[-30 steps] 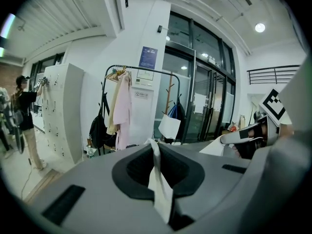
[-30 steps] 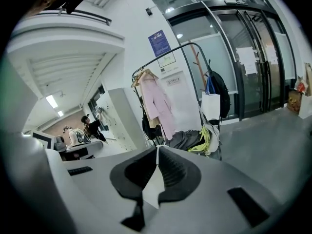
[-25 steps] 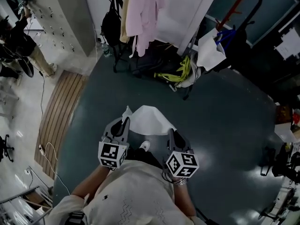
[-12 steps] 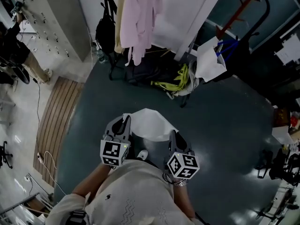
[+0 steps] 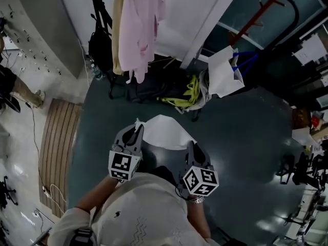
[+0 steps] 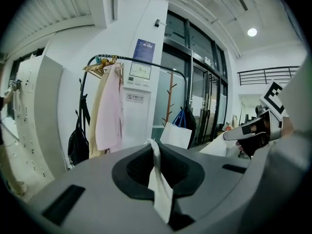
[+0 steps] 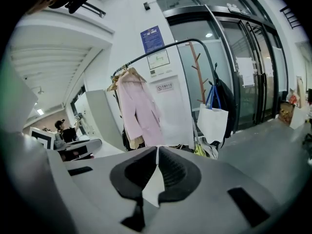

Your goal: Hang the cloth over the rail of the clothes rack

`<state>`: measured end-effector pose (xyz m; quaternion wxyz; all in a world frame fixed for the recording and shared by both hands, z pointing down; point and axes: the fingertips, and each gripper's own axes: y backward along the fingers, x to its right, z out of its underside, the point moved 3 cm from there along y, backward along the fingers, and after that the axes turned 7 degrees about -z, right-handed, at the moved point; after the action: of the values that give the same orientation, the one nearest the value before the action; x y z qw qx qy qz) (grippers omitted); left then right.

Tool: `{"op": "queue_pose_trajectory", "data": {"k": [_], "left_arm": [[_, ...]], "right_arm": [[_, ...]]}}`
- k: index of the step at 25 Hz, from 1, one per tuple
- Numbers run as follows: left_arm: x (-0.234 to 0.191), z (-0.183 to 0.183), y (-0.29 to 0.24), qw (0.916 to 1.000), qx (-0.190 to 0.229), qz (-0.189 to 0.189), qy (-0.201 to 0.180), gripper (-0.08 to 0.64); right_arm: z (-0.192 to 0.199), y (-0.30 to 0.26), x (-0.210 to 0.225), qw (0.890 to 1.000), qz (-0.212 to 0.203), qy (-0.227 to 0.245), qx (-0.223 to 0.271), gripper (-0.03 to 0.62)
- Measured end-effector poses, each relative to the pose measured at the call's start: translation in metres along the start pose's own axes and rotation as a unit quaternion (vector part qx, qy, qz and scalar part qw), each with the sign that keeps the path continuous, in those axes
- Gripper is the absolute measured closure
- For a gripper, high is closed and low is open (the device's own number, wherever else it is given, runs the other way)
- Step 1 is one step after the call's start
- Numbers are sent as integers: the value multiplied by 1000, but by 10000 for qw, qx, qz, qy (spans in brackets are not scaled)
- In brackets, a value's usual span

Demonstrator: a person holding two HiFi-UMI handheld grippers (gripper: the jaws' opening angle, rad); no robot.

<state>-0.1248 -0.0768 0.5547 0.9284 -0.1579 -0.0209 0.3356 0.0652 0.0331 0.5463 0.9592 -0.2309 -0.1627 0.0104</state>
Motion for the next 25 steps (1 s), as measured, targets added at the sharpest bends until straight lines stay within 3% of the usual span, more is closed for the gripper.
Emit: {"op": "queue_pose_trajectory", "data": {"k": [11, 19, 25], "left_arm": [[-43, -15, -51, 9998, -122, -99, -129, 535], [-48, -7, -109, 9978, -525, -380, -121, 535], [-35, -31, -180, 9974, -506, -496, -97, 535]], "right_arm": [[-22, -50, 14, 9995, 272, -160, -33, 566], [-40, -105, 65, 9991, 179, -215, -306, 566], [-83, -159, 108, 9992, -49, -107, -372, 566]]}}
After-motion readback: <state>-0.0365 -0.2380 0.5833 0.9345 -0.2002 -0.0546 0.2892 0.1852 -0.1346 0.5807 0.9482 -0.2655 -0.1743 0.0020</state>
